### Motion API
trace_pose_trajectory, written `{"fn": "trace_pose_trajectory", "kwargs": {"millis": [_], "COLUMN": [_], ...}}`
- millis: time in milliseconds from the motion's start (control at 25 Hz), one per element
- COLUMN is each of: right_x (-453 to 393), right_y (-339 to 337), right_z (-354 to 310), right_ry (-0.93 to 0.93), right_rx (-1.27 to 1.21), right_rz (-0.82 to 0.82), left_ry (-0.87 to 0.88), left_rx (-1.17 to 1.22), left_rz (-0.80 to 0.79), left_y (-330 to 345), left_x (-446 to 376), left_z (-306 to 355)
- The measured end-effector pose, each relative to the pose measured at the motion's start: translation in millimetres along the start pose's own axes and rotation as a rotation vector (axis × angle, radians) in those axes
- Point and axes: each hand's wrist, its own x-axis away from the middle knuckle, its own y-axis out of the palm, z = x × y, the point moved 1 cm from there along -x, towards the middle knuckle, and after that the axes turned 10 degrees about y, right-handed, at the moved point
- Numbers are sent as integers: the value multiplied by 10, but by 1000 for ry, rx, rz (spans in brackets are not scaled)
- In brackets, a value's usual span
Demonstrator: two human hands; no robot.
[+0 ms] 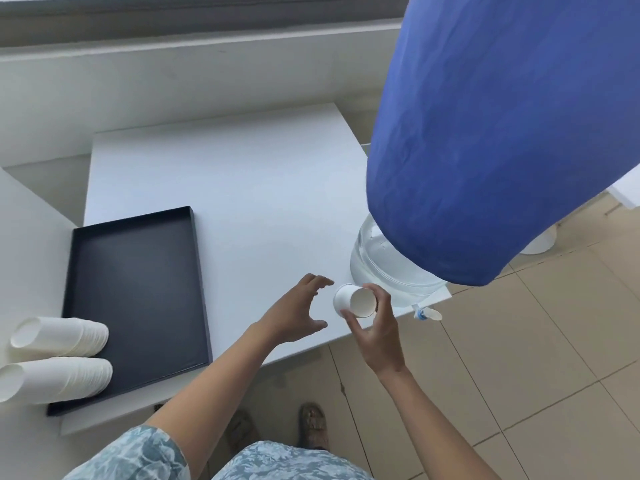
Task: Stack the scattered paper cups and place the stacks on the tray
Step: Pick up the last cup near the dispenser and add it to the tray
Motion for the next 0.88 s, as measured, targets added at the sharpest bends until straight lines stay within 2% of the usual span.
{"fn": "trace_pose_trajectory", "kwargs": {"millis": [160, 320, 480, 680, 880], "right_x": [-51, -81, -78, -21, 93], "right_y": [486, 899, 1243, 1705, 2074], "right_z": [-387, -703, -905, -1095, -1202], "right_ry": [-88, -149, -191, -160, -170], "right_rx": [-61, -128, -170, -224, -183], "right_rz": [-143, -249, -342, -433, -482], "left_ry": [54, 5, -68, -250, -544], "left_rx": [-129, -127, -172, -73, -141], "left_rz": [242, 354, 402, 566, 856], "left_y": [-156, -327, -522, -773, -1550], "left_x": [219, 454, 726, 1062, 1556], "left_z": [-130, -273, -482, -737, -1097]}}
